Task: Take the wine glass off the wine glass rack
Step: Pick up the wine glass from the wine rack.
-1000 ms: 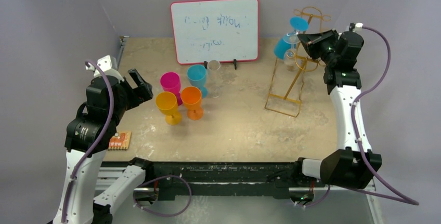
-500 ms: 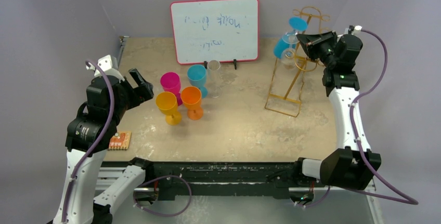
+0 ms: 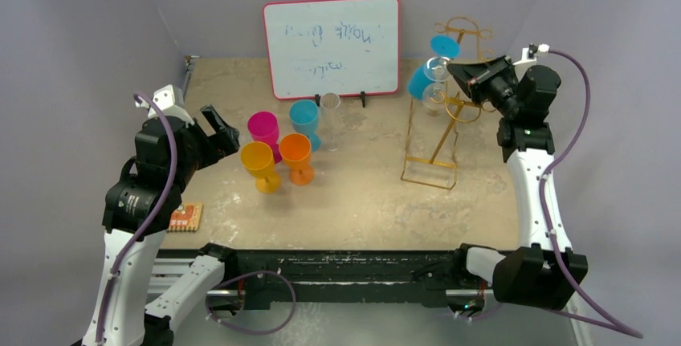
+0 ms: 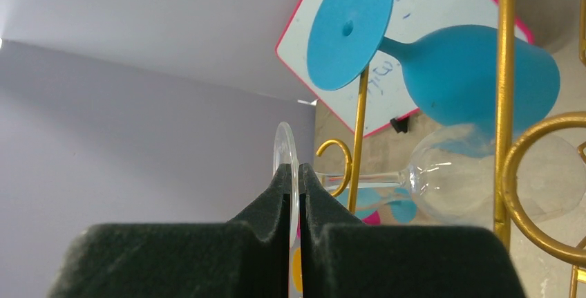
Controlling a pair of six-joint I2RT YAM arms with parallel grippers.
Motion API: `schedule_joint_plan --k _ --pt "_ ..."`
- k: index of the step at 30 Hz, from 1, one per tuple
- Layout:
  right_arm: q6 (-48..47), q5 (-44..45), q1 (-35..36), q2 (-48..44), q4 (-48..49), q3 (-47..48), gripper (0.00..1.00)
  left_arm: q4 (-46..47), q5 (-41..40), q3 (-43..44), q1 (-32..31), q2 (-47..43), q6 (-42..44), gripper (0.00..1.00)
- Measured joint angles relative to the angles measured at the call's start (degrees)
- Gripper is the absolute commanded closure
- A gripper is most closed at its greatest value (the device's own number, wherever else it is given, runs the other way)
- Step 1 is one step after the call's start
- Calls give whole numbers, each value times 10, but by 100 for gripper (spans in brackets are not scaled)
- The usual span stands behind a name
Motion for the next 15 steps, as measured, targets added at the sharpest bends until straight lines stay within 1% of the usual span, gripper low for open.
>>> schedule_joint_plan --k 6,15 --pt "-5 -41 1 -14 -11 -1 100 5 4 -3 0 0 0 15" --pt "-15 -34 1 -17 -16 -2 100 7 9 -7 0 0 -1 15"
